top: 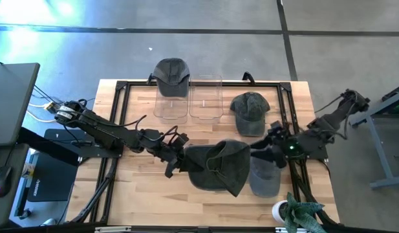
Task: Pick & Place hat
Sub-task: Put the bottom black cap into the right transparent bin
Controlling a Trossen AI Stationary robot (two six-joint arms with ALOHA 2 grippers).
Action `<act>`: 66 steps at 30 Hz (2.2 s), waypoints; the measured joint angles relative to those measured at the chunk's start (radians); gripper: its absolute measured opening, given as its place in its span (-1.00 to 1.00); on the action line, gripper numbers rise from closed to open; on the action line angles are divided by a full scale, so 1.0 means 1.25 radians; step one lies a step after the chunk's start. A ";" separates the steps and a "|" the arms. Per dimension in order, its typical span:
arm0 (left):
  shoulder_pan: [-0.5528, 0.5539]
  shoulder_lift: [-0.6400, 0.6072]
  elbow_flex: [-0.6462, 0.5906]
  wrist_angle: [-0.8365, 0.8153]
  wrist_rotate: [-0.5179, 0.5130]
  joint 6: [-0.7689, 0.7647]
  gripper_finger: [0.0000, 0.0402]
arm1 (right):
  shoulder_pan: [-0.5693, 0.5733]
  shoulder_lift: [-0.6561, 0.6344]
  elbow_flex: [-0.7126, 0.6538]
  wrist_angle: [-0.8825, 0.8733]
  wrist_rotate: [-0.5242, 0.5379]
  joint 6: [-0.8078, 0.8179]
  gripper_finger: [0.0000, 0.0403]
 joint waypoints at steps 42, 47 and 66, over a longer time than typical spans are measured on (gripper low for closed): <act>0.019 0.000 0.029 -0.151 -0.025 -0.060 -1.00 | 0.013 0.080 0.002 0.461 -0.168 -0.383 -0.97; 0.035 0.000 0.029 -0.139 -0.027 -0.076 -1.00 | -0.022 0.154 0.000 0.402 -0.137 -0.375 -0.99; 0.036 0.000 0.029 -0.124 0.057 -0.125 -1.00 | -0.061 0.102 0.001 0.299 0.172 -0.299 -0.99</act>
